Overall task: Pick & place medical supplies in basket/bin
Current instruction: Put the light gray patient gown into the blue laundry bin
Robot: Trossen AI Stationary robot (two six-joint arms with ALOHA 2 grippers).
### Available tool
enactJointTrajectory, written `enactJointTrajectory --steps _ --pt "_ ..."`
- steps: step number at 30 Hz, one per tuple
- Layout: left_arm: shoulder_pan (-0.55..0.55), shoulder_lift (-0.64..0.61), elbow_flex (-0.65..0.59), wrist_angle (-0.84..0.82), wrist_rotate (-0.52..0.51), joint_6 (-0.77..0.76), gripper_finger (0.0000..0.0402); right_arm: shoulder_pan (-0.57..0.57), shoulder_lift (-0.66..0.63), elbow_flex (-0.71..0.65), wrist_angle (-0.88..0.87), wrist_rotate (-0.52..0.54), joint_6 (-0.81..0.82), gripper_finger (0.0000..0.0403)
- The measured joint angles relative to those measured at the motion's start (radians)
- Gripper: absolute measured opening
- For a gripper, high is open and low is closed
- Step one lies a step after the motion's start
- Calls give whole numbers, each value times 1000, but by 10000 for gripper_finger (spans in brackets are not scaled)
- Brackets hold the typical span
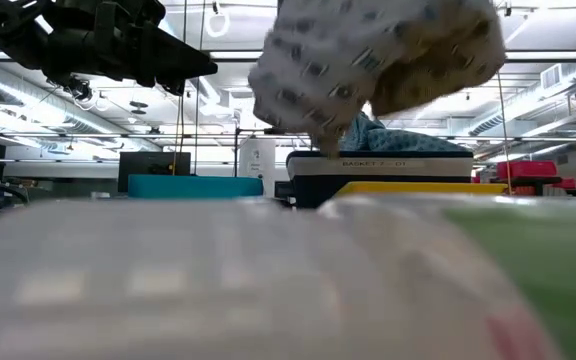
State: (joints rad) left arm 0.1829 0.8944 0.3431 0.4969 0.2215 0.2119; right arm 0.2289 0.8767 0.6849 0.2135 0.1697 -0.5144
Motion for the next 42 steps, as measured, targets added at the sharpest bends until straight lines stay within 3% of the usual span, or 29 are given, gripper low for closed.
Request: enactJointTrajectory --steps 10,23,29,42 --pt "0 7 0 -1 0 -1 142 -289 -9 -1 3 -245 -14 0" --pt "0 49 0 7 0 8 142 -670 -9 -149 389 -406 49 0" --pt "0 49 0 9 0 8 142 -777 -9 -152 459 -407 64 0" --pt "0 49 0 15 -3 15 142 -872 -7 -152 640 -210 -28 0"
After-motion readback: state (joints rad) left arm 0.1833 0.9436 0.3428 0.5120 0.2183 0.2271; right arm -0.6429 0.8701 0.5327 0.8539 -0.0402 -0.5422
